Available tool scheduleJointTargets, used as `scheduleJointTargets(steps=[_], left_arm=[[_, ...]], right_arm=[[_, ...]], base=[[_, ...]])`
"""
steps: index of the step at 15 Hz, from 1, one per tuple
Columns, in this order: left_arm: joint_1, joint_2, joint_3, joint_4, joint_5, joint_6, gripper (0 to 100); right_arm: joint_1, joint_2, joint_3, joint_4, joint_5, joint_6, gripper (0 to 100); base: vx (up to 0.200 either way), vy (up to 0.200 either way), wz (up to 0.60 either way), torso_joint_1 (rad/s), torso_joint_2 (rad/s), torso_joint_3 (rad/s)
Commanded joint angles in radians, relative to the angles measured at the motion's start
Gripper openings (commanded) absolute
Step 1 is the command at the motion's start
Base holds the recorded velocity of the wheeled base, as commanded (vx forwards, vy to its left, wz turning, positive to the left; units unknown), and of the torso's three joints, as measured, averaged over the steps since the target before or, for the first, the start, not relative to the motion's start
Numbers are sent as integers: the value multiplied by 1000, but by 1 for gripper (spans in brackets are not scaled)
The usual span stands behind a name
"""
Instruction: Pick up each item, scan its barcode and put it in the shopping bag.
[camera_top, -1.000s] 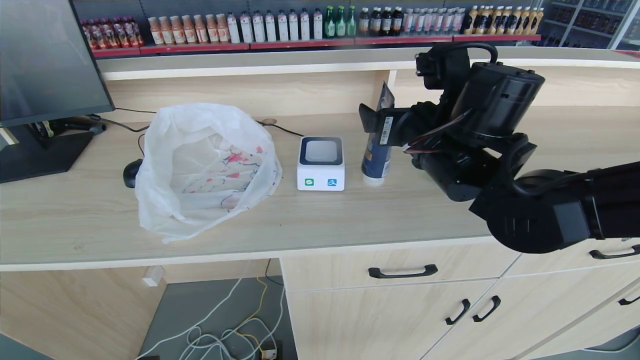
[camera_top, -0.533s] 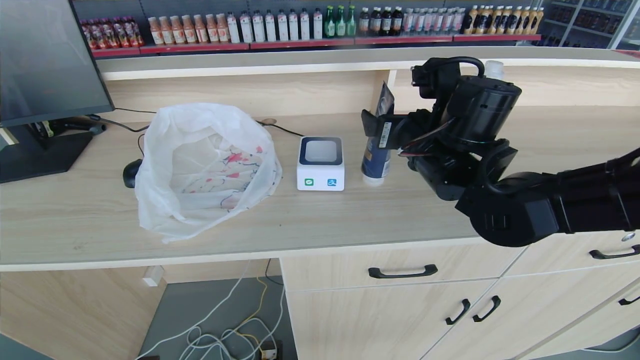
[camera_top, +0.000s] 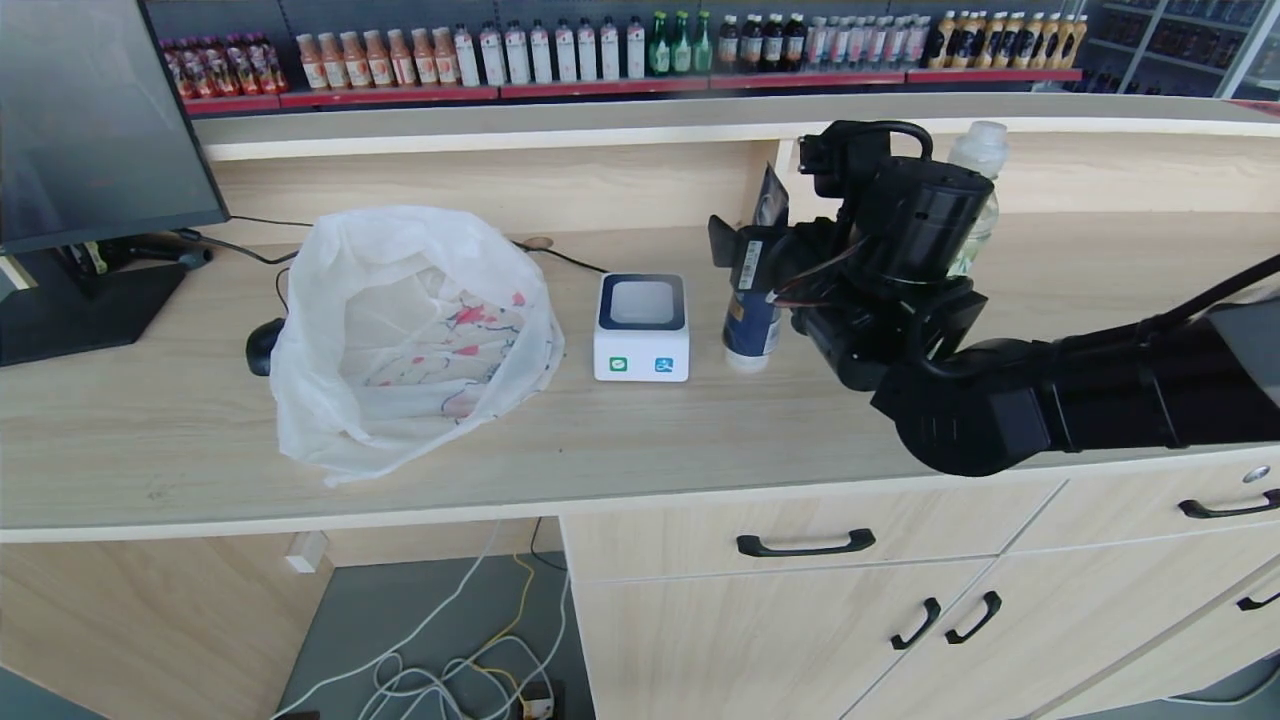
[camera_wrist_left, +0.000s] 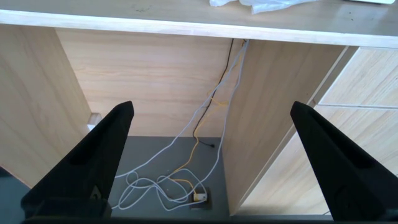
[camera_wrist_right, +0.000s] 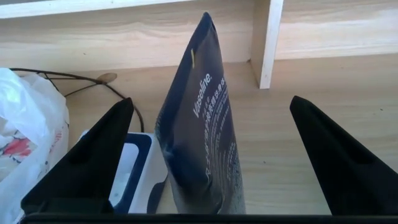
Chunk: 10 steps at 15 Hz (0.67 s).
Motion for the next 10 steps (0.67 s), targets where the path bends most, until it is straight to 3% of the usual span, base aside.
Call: scheduleJointTargets(steps=[1,10], left_arm=[[0,2,0,0,0,0,100],[-1,2,0,0,0,0,100]], right_arm=[[-5,13,-2,-1,1,0,100],[-14,42,5,-2,1,1,100]], base=[[0,0,0,0,0,0],[0,0,0,0,0,0]])
